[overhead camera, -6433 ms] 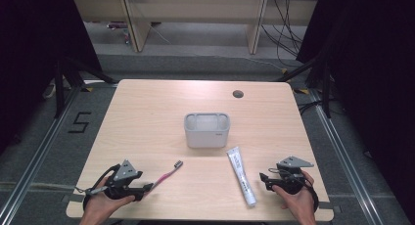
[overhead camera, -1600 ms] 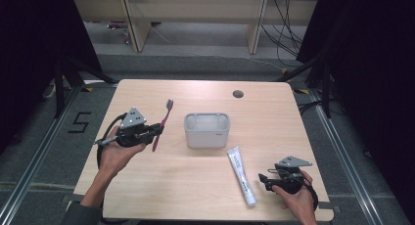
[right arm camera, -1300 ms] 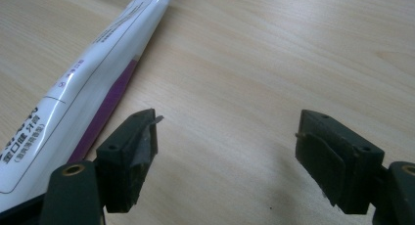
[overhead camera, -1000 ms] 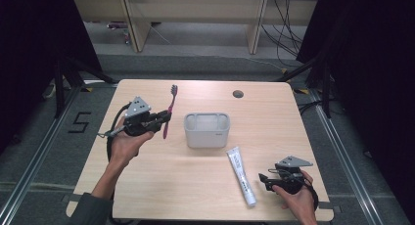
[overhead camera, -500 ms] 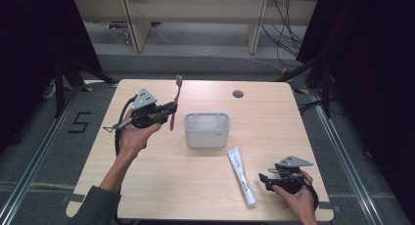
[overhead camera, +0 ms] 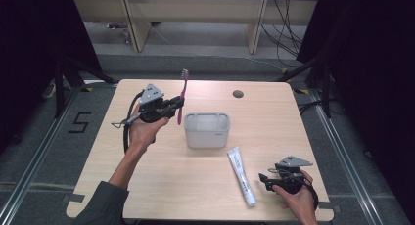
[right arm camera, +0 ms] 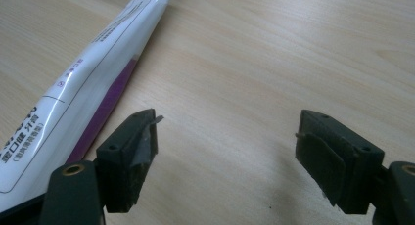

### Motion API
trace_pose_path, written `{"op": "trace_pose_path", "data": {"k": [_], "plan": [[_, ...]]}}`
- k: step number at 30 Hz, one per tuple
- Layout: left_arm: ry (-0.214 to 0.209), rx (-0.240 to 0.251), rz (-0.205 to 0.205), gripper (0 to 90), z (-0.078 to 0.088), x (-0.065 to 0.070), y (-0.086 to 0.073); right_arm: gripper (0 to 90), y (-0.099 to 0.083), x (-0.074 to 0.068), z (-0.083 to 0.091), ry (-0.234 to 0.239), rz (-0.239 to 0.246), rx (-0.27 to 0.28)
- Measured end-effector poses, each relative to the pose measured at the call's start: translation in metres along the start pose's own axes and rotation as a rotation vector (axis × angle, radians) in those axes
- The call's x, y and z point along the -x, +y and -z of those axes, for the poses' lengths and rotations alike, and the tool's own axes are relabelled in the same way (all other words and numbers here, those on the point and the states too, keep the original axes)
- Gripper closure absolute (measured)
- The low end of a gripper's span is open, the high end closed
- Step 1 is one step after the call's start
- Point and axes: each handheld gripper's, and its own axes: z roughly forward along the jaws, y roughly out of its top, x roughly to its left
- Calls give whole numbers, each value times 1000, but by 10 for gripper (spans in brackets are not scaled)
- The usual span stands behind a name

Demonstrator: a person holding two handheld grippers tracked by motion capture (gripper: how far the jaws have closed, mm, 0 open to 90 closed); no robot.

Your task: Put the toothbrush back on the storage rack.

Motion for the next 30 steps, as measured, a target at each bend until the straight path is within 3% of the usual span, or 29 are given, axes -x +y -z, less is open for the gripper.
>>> {"op": "trace_pose_path", "data": {"k": [2, 6, 11, 12, 13, 14, 15, 19, 20, 23, 25, 27, 29, 30], "plan": [[-2, -1, 1, 822, -4, 2, 1, 244, -1, 1, 0, -1, 23, 9], [-6, -17, -12, 822, -13, 7, 2, 245, -1, 2, 0, -5, 23, 10], [2, -15, -1, 822, -20, 7, 1, 244, 0, 1, 1, -1, 5, 2], [6, -15, 5, 822, -24, 6, 0, 245, 0, 3, -1, 12, 40, 20], [6, -15, 5, 822, -24, 6, 0, 245, 0, 3, -1, 12, 40, 20], [15, -14, 15, 822, -28, 6, -2, 245, 0, 0, 0, 19, -4, 14], [15, -14, 15, 822, -28, 6, -2, 245, 0, 0, 0, 19, -4, 14], [8, -26, 18, 822, -36, 7, -7, 245, -1, 3, -1, 8, 34, 18], [10, -29, 15, 822, -38, 8, -8, 245, 0, 4, -2, 24, 45, 25], [11, -35, 18, 822, -42, 9, -10, 245, -1, 2, 0, -1, 20, 9], [18, -31, 20, 822, -45, 9, -12, 245, 0, 4, -2, 27, 47, 26], [19, -30, 25, 822, -46, 9, -14, 245, 0, 3, 0, 11, 27, 17], [26, -34, 27, 822, -48, 8, -17, 245, 0, 4, 0, -1, 51, 27], [30, -35, 32, 822, -49, 7, -19, 246, 0, 1, 2, -1, 8, 12]]}}
